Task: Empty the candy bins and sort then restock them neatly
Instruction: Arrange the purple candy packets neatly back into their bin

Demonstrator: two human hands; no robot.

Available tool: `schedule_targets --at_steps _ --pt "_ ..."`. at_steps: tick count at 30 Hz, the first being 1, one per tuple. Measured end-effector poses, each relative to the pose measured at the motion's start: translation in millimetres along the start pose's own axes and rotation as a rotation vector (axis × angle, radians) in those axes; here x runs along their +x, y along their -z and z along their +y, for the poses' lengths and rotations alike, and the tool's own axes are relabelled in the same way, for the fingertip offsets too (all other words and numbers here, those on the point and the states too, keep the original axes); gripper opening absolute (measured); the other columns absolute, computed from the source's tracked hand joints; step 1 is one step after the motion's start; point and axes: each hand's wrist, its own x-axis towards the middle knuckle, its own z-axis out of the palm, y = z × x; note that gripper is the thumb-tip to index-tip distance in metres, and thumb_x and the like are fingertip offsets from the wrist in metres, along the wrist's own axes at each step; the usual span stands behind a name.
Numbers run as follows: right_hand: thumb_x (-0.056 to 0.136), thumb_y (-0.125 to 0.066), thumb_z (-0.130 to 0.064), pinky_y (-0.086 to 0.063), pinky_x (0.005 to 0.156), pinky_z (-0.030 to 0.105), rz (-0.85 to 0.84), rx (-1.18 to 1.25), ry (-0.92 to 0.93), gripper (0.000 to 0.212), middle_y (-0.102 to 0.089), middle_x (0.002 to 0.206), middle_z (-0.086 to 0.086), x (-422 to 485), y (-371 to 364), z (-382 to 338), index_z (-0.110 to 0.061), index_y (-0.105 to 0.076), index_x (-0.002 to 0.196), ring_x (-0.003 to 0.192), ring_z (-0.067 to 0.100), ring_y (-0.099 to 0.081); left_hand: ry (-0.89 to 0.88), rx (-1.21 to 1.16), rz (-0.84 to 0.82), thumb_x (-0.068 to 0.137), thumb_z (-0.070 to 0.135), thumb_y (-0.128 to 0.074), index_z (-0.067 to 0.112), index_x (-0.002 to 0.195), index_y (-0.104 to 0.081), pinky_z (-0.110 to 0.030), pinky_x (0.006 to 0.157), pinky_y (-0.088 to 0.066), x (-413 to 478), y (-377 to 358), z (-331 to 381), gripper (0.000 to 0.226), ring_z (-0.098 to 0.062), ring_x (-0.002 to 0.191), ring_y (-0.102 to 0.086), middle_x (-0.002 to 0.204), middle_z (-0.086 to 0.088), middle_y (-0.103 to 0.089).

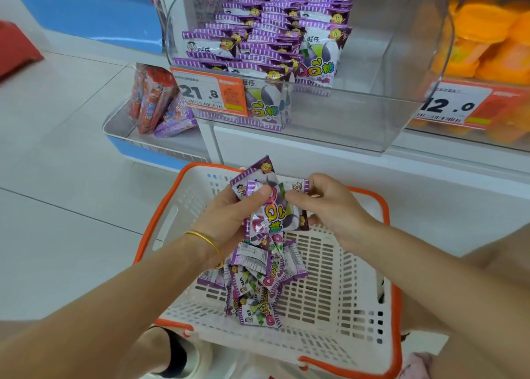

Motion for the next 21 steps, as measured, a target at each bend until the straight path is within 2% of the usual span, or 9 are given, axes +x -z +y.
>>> schedule_targets --at_steps 3,6,8,12,13,15,17,21 --pt "0.083 -0.070 -0.016 -0.043 0.065 0.032 -0.009 0.087 -0.010 0.020 -0.058 0.084 0.014 -1.6 -2.7 2.1 -0.008 -0.052 0.084 0.071 0.018 -0.056 0.006 -0.036 0.055 0.077 0.020 -0.061 0.004 0.112 -0.064 -0.035 0.071 -0.059 2.4 0.6 -3.7 0.039 -0.028 0.087 -0.071 0.102 -0.017 -0.072" --pt "0.082 -0.071 -0.012 -0.044 0.070 0.034 0.002 0.208 -0.033 0.021 -0.059 0.087 0.017 -0.5 -3.0 2.5 -0.010 -0.050 0.077 0.076 0.024 -0.060 0.015 -0.100 0.130 0.078 0.017 -0.061 0.002 0.110 -0.064 -0.035 0.065 -0.060 5.8 2.6 -6.7 0.035 -0.025 0.079 -0.072 0.096 -0.016 -0.073" --pt "0.081 -0.071 -0.013 -0.044 0.074 0.039 0.010 0.291 -0.050 0.022 -0.059 0.089 0.019 0.6 -4.5 4.2 -0.011 -0.050 0.075 0.082 0.028 -0.060 0.016 -0.130 0.166 0.086 0.014 -0.057 0.003 0.110 -0.064 -0.035 0.064 -0.060 7.1 2.3 -8.1 0.027 -0.025 0.078 -0.071 0.096 -0.014 -0.073" --pt "0.083 -0.069 -0.011 -0.049 0.079 0.044 0.041 0.385 -0.079 0.020 -0.064 0.087 0.017 0.2 -8.0 7.2 -0.011 -0.051 0.074 0.083 0.030 -0.061 0.085 -0.170 0.210 0.094 0.014 -0.051 0.001 0.122 -0.059 -0.046 0.077 -0.058 8.4 0.9 -10.5 0.032 -0.035 0.101 -0.065 0.113 -0.020 -0.067" --pt "0.084 -0.069 -0.011 -0.051 0.080 0.042 0.050 0.340 -0.047 0.018 -0.066 0.085 0.013 0.9 -6.1 6.3 -0.012 -0.053 0.076 0.081 0.027 -0.063 0.108 -0.156 0.211 0.095 0.017 -0.050 0.001 0.124 -0.058 -0.046 0.079 -0.057 8.5 1.5 -10.9 0.034 -0.036 0.104 -0.064 0.115 -0.019 -0.067" --pt "0.083 -0.069 -0.009 -0.053 0.073 0.030 0.060 0.146 0.089 0.015 -0.068 0.080 0.004 4.6 3.8 0.2 -0.014 -0.056 0.080 0.071 0.013 -0.067 0.148 -0.091 0.216 0.098 0.026 -0.045 0.006 0.124 -0.058 -0.043 0.074 -0.059 9.2 4.3 -11.7 0.035 -0.032 0.100 -0.066 0.111 -0.015 -0.069" --pt "0.080 -0.071 -0.005 -0.053 0.066 0.018 -0.024 -0.037 0.230 0.016 -0.069 0.076 -0.002 9.1 15.9 -12.4 -0.016 -0.060 0.081 0.065 0.003 -0.065 0.175 -0.011 0.223 0.100 0.033 -0.041 0.011 0.123 -0.057 -0.043 0.072 -0.059 10.3 9.7 -13.2 0.036 -0.030 0.094 -0.069 0.106 -0.012 -0.071" --pt "0.074 -0.076 -0.006 -0.050 0.074 0.023 -0.238 -0.204 0.356 0.022 -0.064 0.082 -0.003 14.1 20.0 -25.9 -0.024 -0.065 0.079 0.076 0.009 -0.061 0.236 0.070 0.171 0.101 0.040 -0.033 0.013 0.124 -0.056 -0.047 0.075 -0.058 9.1 11.8 -14.2 0.042 -0.031 0.092 -0.069 0.102 -0.013 -0.072"
